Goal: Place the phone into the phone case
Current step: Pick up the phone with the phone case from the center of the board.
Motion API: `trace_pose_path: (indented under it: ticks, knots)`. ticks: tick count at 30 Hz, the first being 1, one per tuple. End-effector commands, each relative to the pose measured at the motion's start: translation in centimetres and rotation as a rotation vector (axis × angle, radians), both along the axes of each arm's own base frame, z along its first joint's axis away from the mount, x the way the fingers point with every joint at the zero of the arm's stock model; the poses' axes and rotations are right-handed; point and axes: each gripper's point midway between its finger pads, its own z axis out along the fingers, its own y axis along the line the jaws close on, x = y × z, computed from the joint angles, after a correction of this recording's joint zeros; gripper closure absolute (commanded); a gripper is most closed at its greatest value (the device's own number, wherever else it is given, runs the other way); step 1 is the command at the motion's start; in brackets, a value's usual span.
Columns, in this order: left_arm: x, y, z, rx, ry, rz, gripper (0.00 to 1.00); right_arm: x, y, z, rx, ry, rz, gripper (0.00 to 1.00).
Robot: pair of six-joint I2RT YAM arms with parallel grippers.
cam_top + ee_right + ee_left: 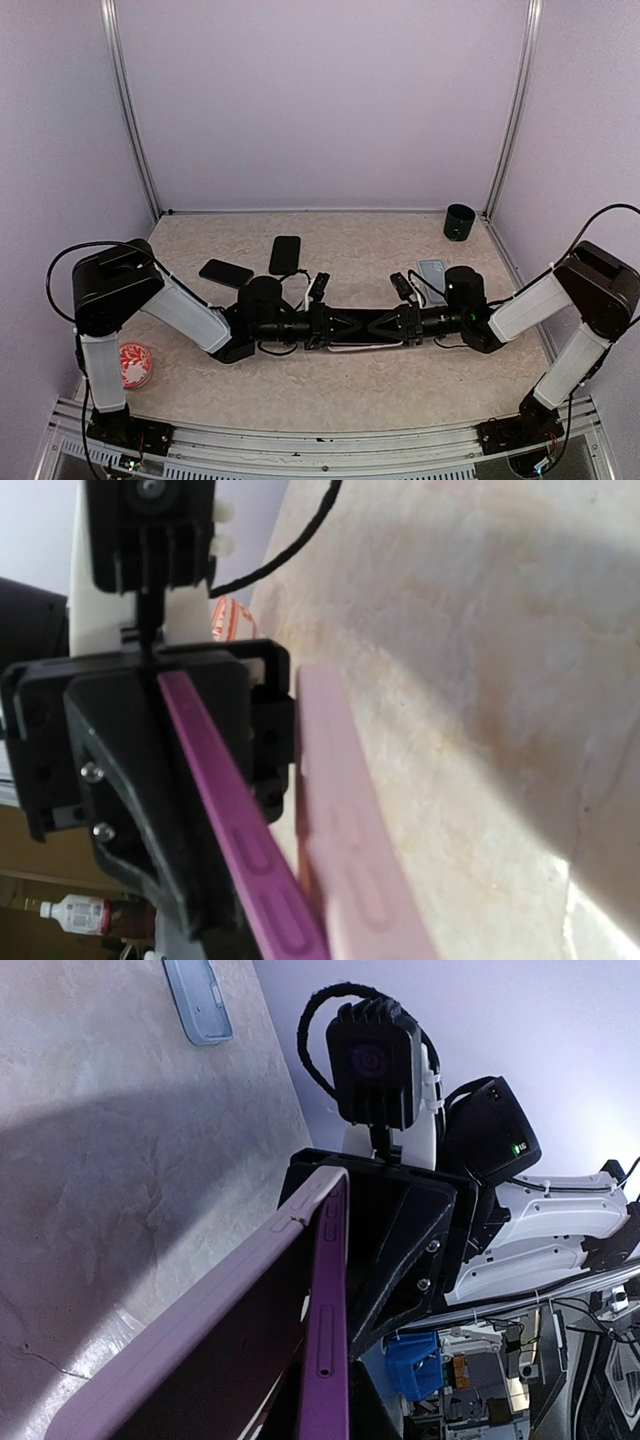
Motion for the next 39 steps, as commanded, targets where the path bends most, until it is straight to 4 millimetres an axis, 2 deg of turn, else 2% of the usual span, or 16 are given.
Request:
trace_pose_path:
  ticks: [1,10,20,32,39]
  knots:
    - [0.5,-0.3,4.1,-0.072,-0.058,0.016,0.87,-1.4,0.8,2.2,0.061,-0.097,0.084,0.84]
    - [0.6,0.5,5.9,-0.078,-0.093,0.034,0.72,-1.3,0.8,3.0,0.072,-0.114,0.084,0.87]
    - [0.7,1.5,7.0,-0.069,-0.119,0.057,0.65,-1.4,0.5,4.7,0.093,-0.148,0.083,0.90]
    - [1.2,3.2,8.0,0.004,-0.170,0.114,0.62,-1.2,-0.5,5.8,0.092,-0.174,0.061,0.91]
    - [1.3,4.9,8.2,0.018,-0.177,0.152,0.61,-1.2,-0.6,6.3,0.098,-0.189,0.063,0.91]
